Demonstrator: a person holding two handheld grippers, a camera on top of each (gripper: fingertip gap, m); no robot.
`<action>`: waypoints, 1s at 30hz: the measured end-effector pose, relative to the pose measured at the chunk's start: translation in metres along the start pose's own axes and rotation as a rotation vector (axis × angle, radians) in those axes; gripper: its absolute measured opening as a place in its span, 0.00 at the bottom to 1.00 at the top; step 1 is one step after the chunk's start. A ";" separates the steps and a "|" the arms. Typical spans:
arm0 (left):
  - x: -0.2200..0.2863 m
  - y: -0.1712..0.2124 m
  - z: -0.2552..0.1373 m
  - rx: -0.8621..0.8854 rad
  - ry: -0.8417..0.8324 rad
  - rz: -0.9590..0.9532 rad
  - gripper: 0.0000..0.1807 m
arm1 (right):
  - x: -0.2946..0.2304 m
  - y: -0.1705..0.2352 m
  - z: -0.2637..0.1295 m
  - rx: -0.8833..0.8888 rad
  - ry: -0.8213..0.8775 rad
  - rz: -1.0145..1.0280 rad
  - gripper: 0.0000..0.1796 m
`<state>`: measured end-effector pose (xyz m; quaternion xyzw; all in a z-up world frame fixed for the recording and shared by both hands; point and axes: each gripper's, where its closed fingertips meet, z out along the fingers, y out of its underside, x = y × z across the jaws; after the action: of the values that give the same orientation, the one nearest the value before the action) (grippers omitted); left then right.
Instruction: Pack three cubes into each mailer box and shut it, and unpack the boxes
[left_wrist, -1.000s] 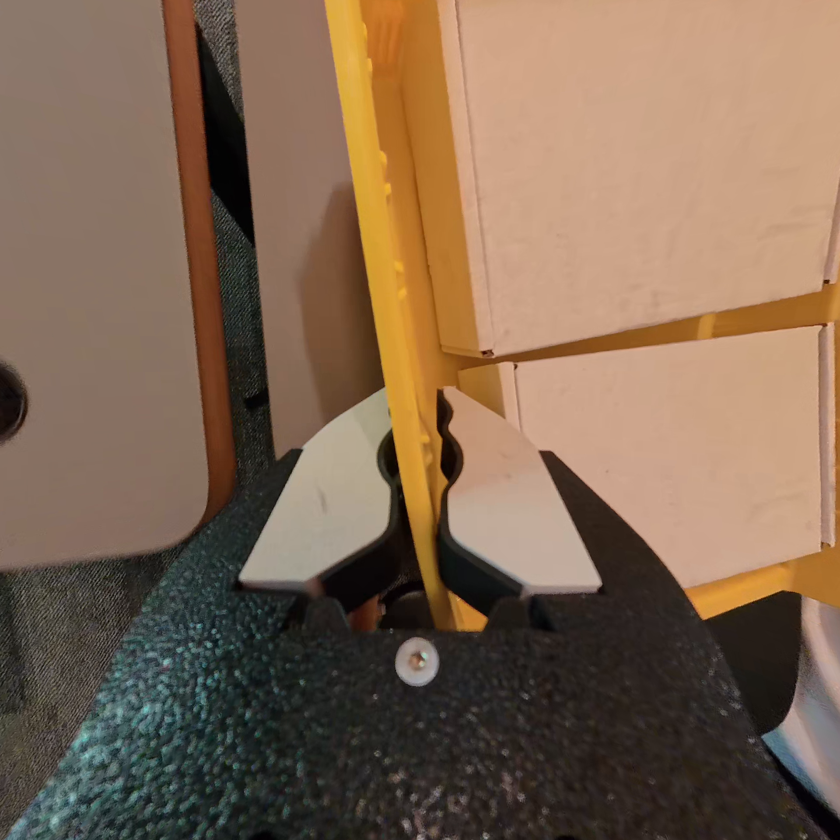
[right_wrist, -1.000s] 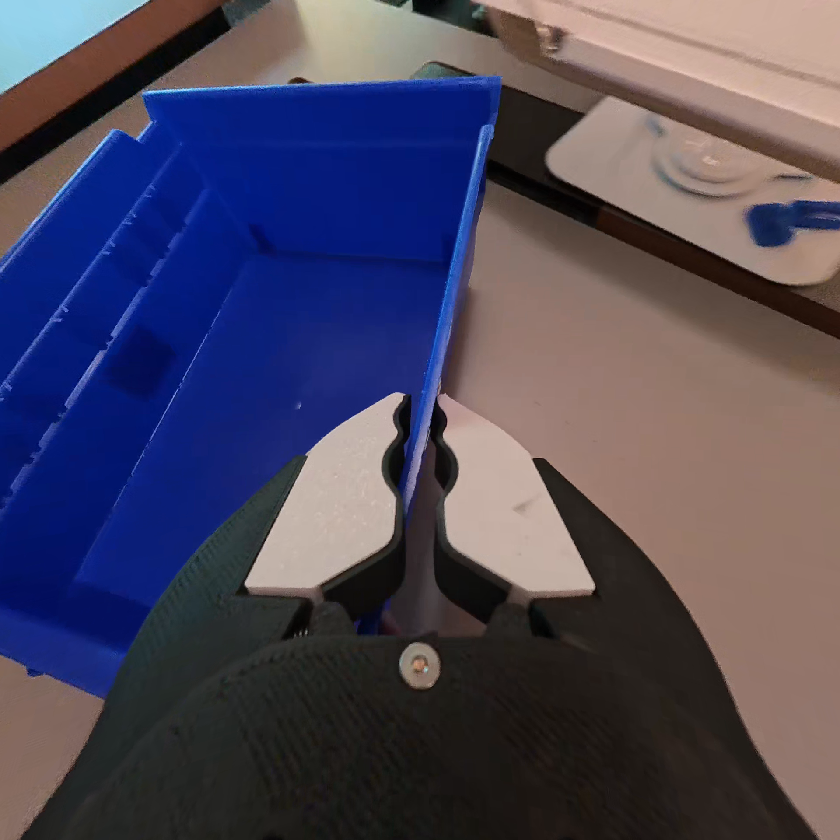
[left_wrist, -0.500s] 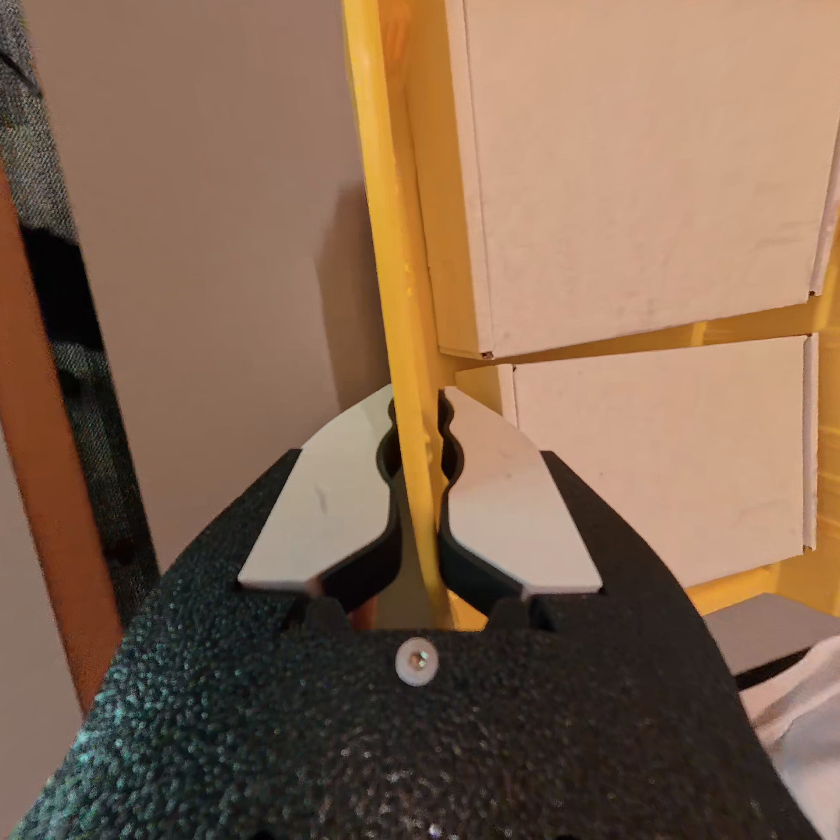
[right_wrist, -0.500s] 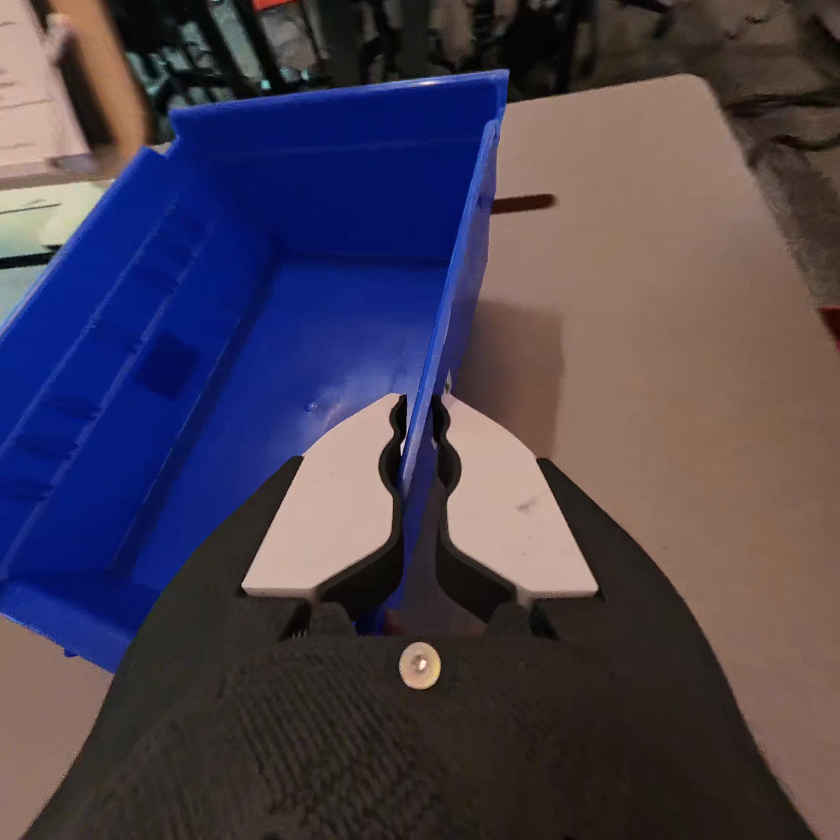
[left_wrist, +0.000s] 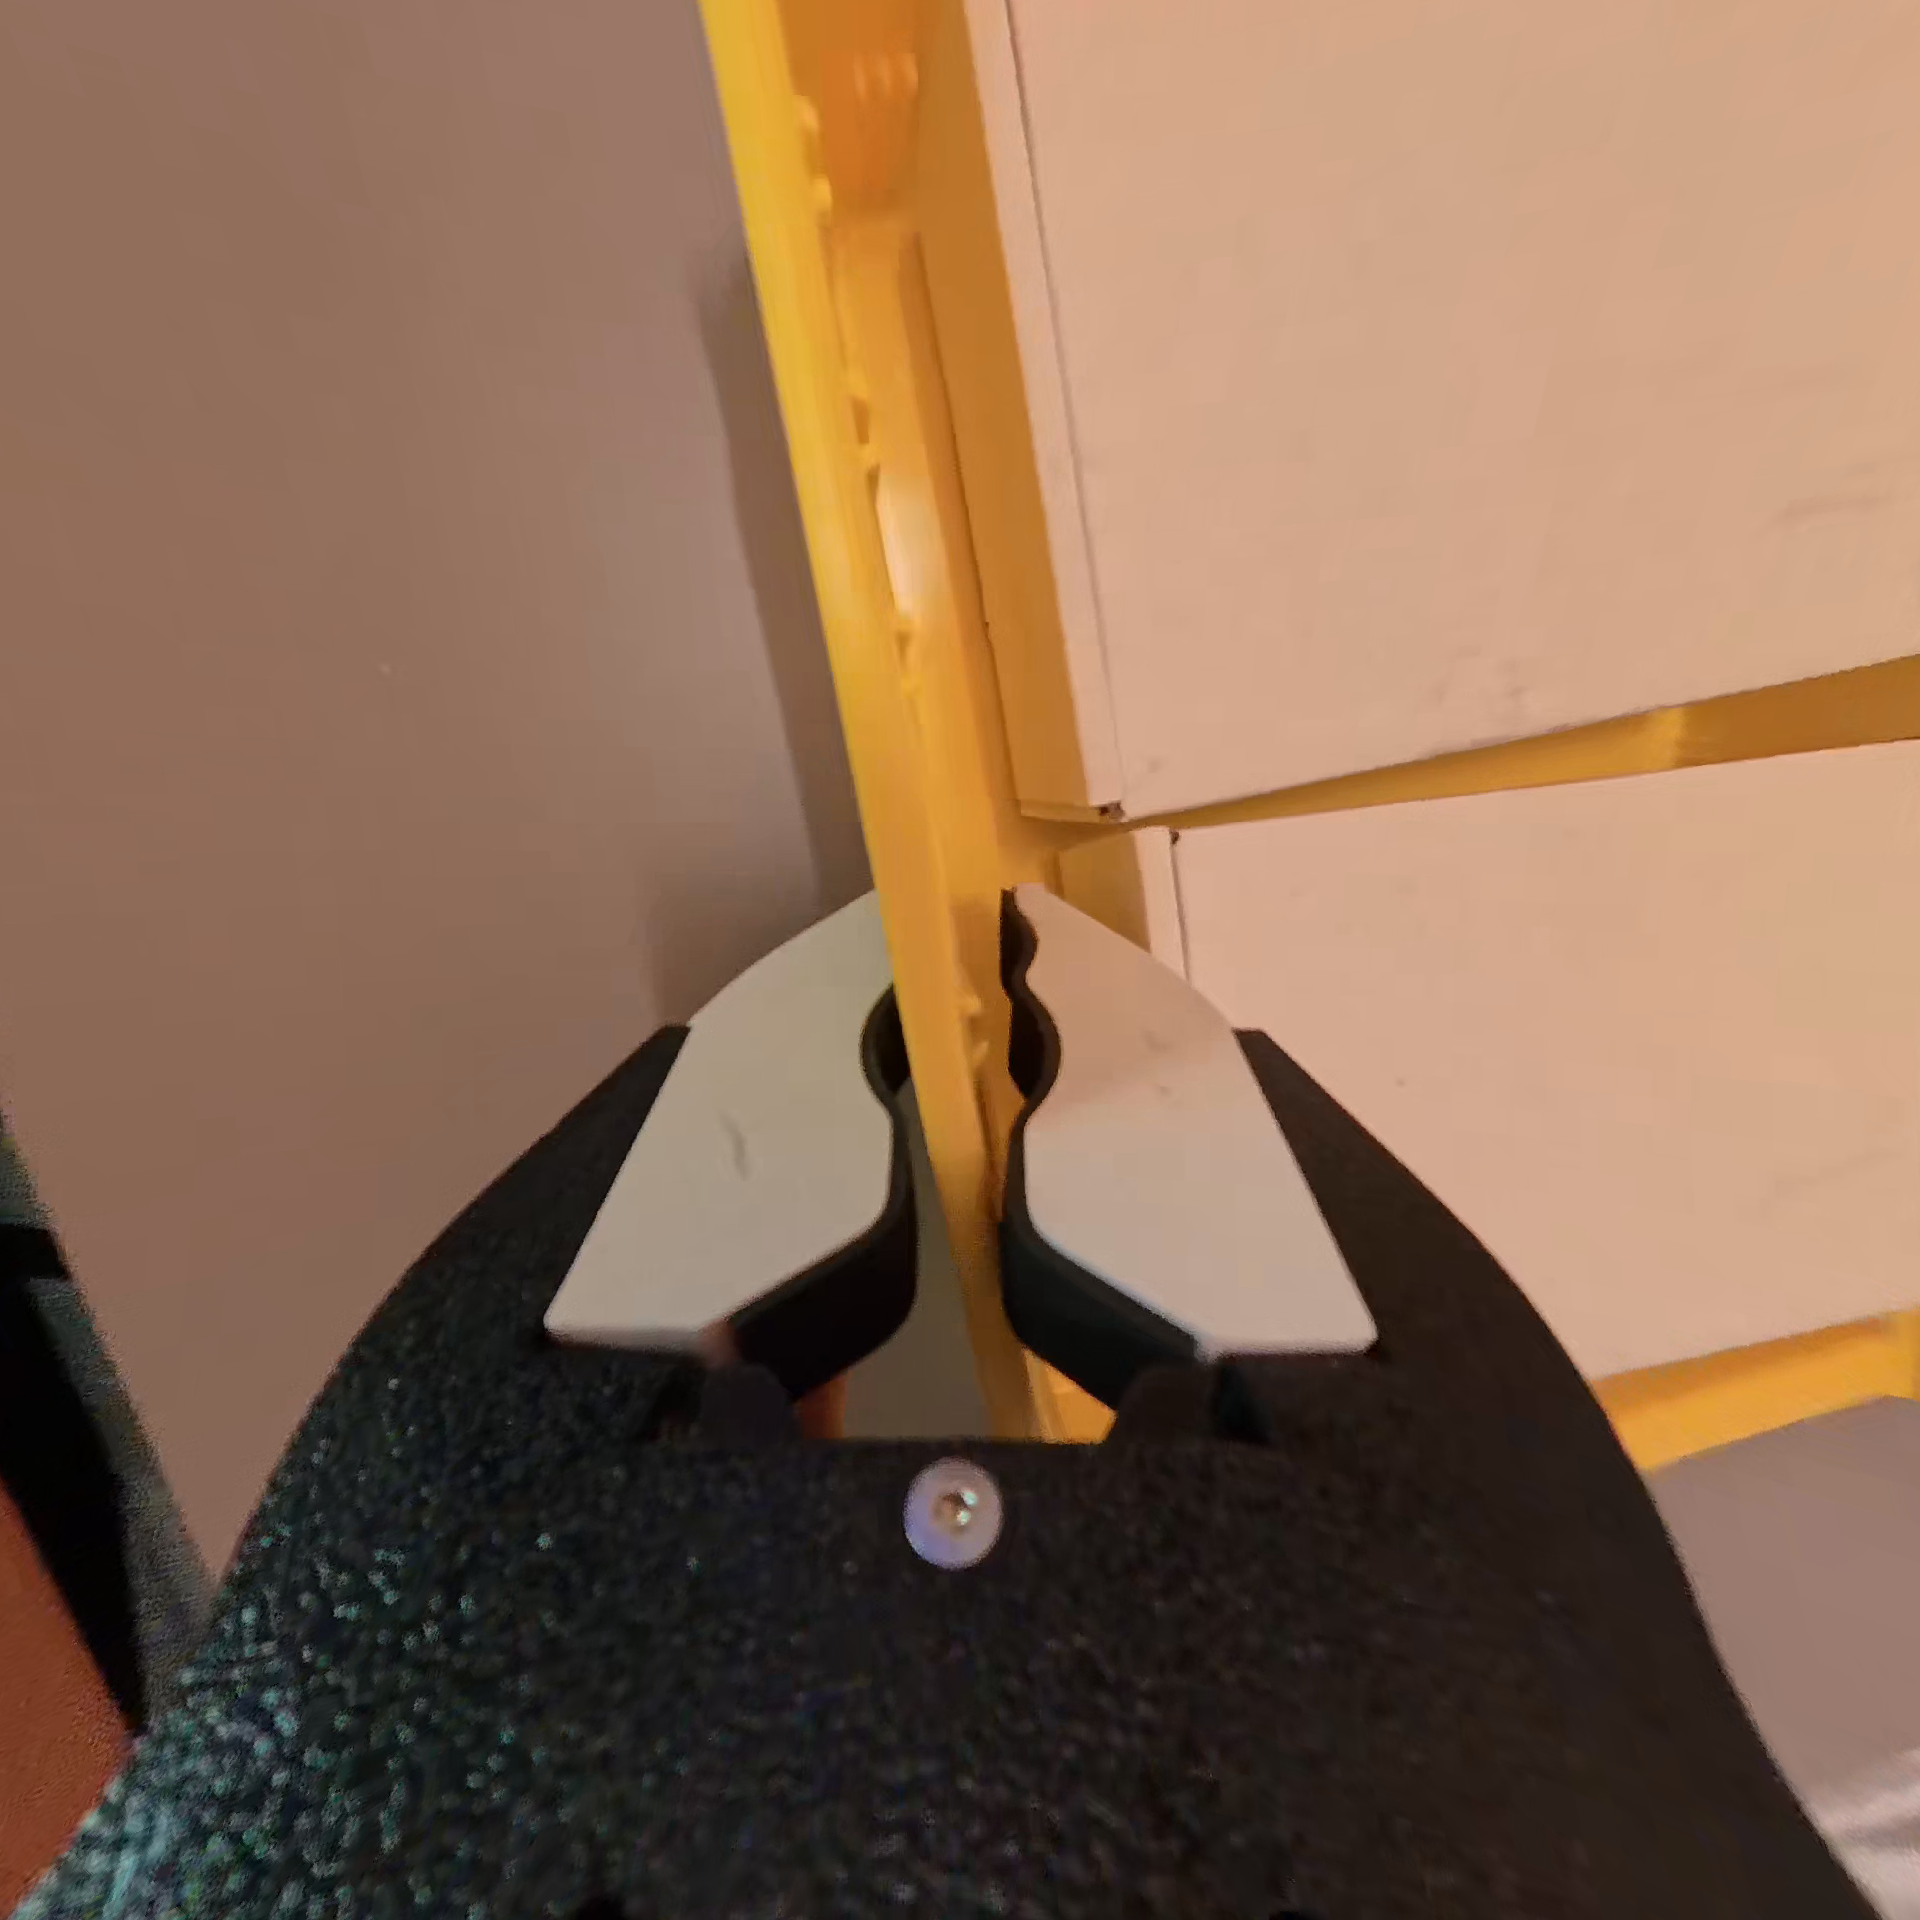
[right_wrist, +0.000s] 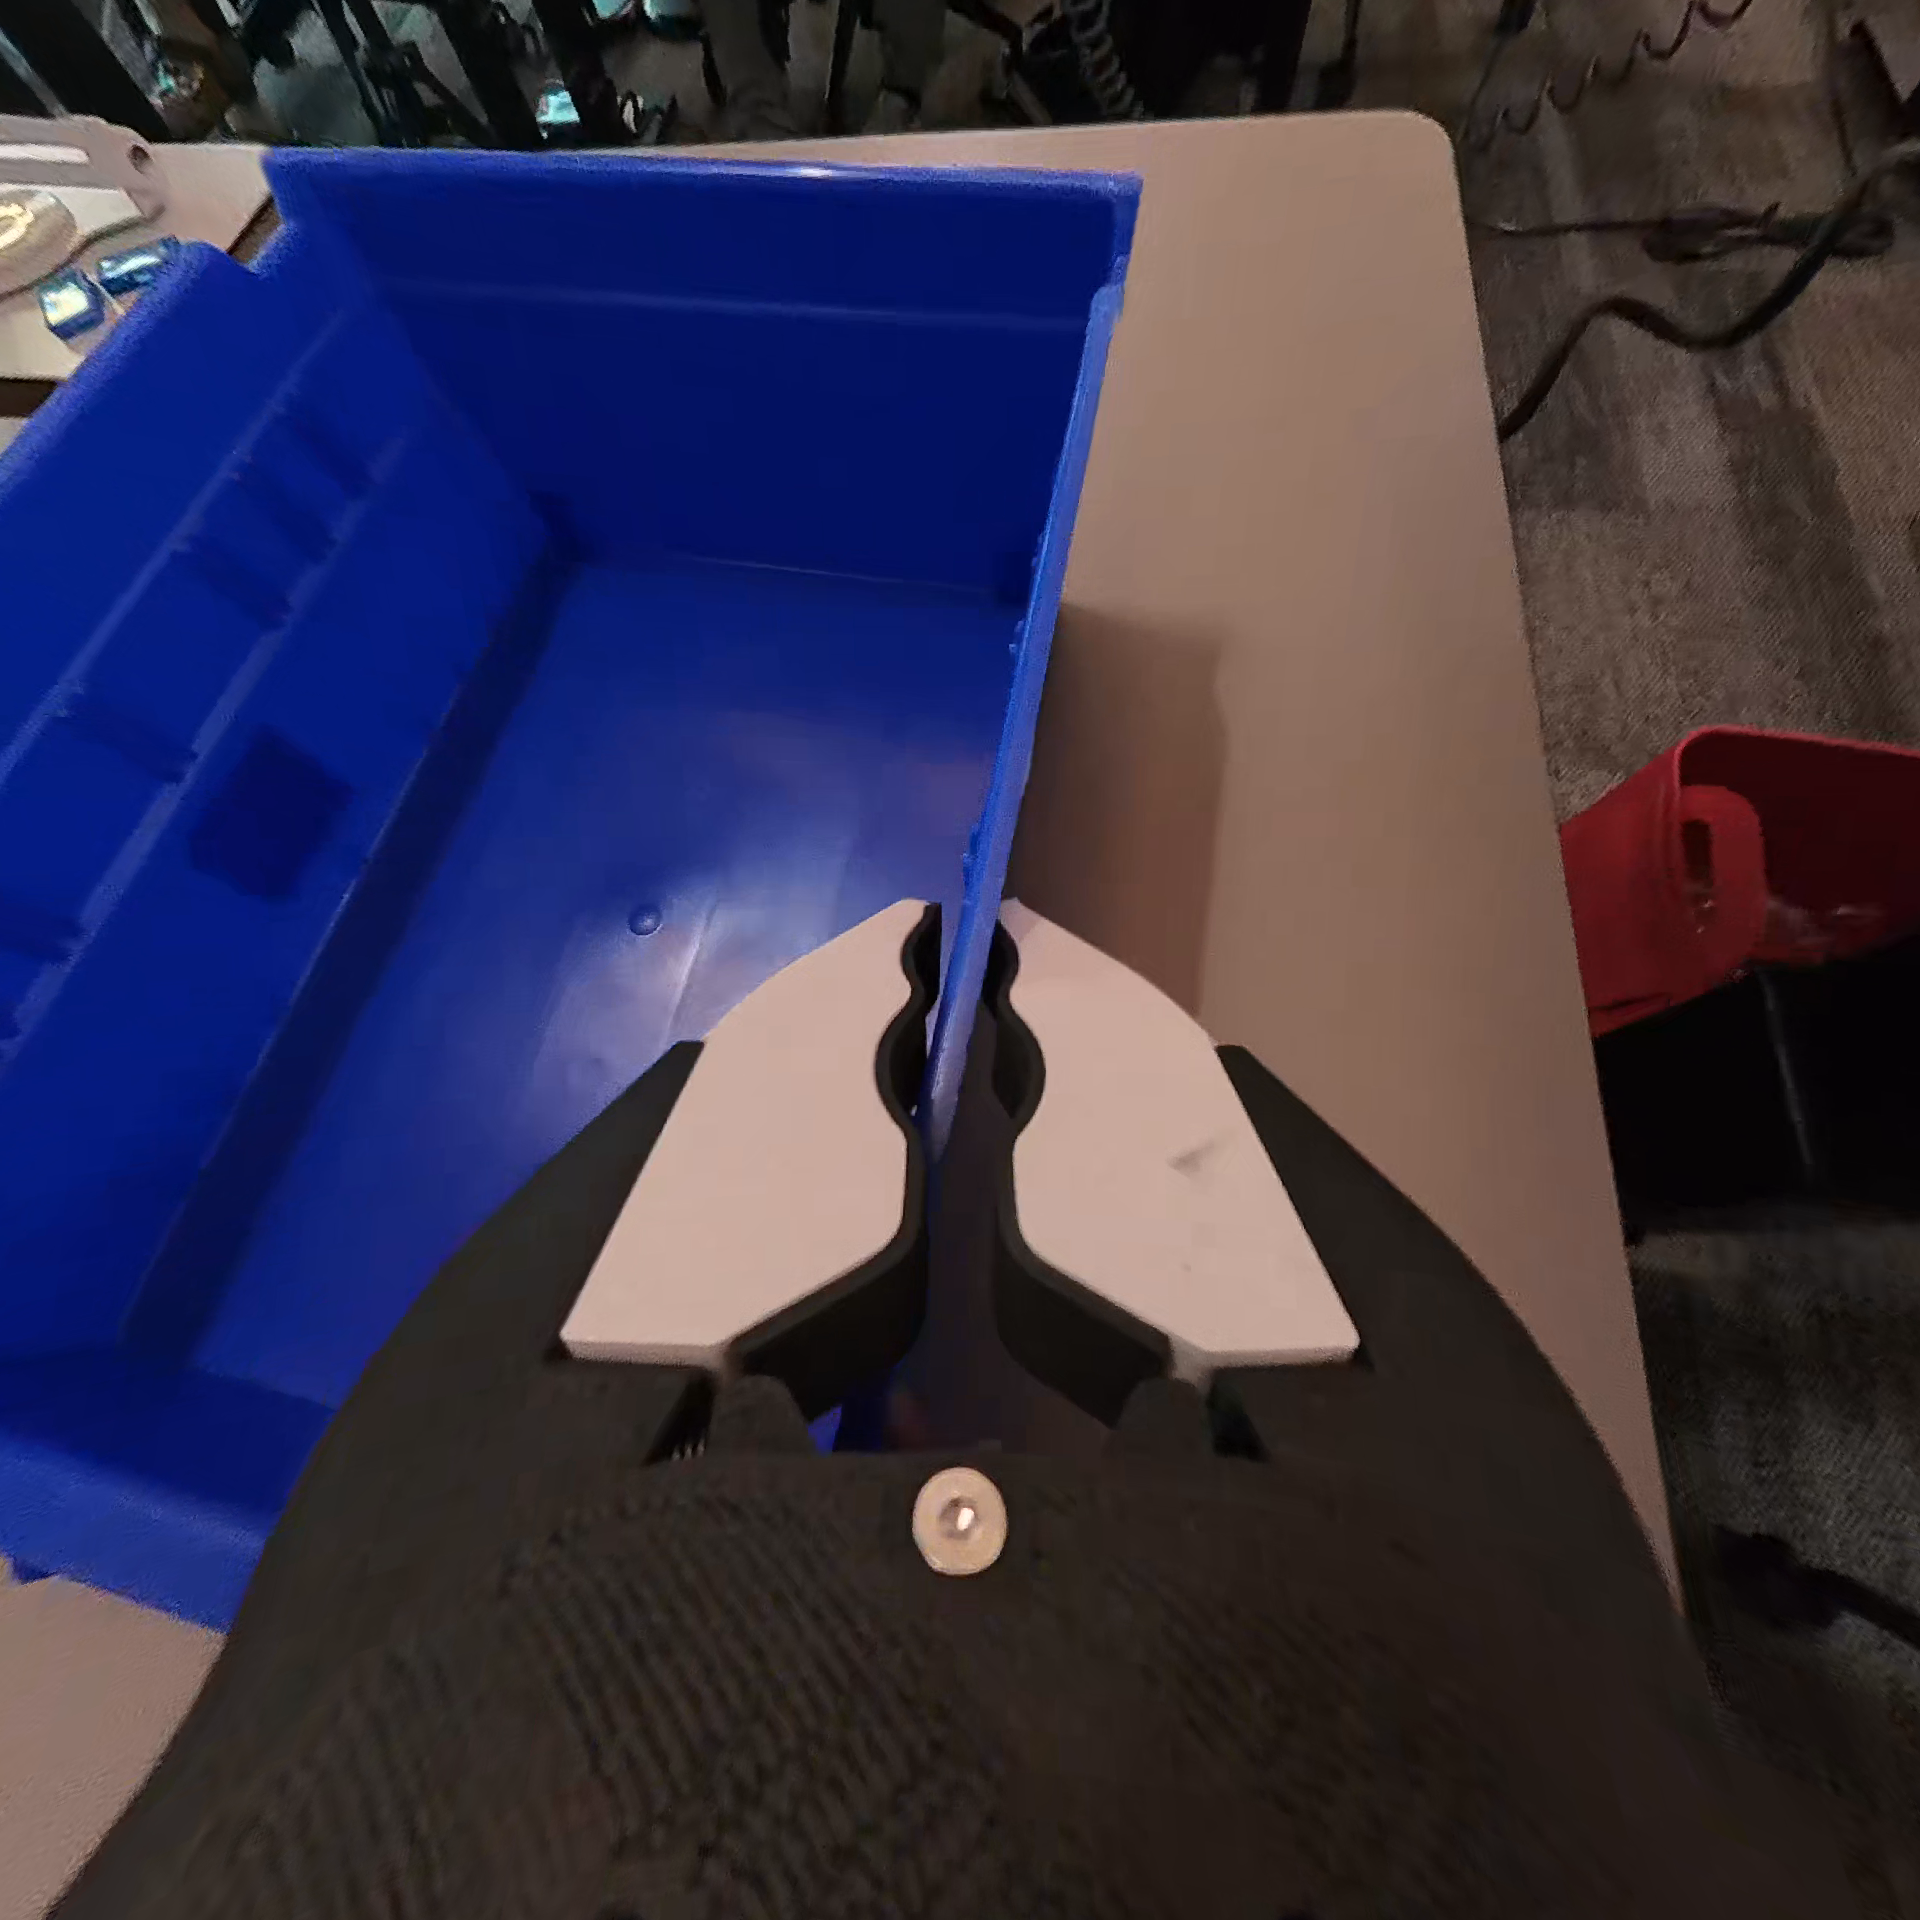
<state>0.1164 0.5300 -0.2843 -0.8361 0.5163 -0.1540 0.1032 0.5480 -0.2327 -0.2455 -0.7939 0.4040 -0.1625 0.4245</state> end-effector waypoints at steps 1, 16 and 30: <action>-0.001 -0.004 0.001 0.019 -0.026 0.019 0.06 | 0.000 -0.004 0.005 0.004 0.004 -0.020 0.04; 0.013 -0.037 -0.081 0.306 -0.355 0.696 0.42 | -0.053 -0.043 -0.053 0.117 0.236 -0.453 0.60; 0.146 0.038 -0.042 -0.191 0.110 1.191 0.53 | -0.314 0.047 -0.083 0.104 -0.657 -0.378 0.56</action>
<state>0.1306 0.3821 -0.2357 -0.3996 0.9117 -0.0658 0.0693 0.2795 -0.0475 -0.2080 -0.8414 0.0840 0.0050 0.5338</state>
